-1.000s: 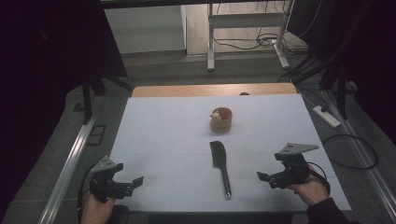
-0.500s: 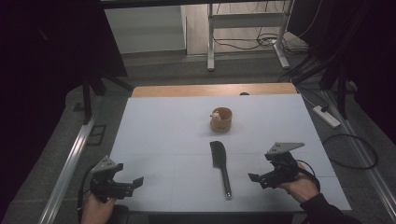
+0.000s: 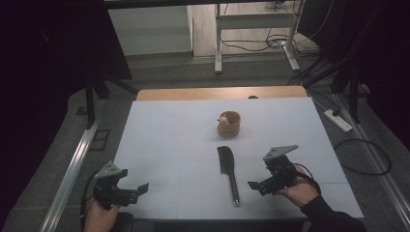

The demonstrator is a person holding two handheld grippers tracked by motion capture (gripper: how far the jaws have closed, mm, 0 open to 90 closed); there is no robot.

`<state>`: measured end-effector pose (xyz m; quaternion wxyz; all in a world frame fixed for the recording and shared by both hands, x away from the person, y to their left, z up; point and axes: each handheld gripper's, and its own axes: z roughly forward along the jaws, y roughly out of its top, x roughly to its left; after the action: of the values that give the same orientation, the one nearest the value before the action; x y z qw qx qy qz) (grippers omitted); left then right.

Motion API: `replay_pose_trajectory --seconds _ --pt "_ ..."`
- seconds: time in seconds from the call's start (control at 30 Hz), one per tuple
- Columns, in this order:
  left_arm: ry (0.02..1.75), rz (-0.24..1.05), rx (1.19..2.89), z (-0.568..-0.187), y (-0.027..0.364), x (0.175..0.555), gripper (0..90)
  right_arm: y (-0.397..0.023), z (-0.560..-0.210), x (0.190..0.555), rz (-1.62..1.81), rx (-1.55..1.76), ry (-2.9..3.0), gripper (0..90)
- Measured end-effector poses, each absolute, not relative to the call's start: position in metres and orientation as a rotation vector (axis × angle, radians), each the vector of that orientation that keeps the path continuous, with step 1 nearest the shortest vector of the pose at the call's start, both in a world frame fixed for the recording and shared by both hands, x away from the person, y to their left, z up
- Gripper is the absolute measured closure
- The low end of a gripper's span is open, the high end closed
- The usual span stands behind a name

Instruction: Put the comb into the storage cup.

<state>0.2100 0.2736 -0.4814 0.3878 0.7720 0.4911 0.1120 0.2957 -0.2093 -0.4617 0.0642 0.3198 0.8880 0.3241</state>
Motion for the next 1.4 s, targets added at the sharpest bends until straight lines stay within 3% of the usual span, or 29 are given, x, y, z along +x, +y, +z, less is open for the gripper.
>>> replay_pose_trajectory --seconds 1.23,1.4 --pt "1.242 0.269 1.960 -0.482 0.275 0.211 0.0 -0.147 -0.475 0.303 0.821 0.792 2.784 0.5" --pt "1.241 0.267 1.959 -0.482 0.275 0.211 0.0 -0.141 -0.478 0.305 0.816 0.769 2.797 10.9"
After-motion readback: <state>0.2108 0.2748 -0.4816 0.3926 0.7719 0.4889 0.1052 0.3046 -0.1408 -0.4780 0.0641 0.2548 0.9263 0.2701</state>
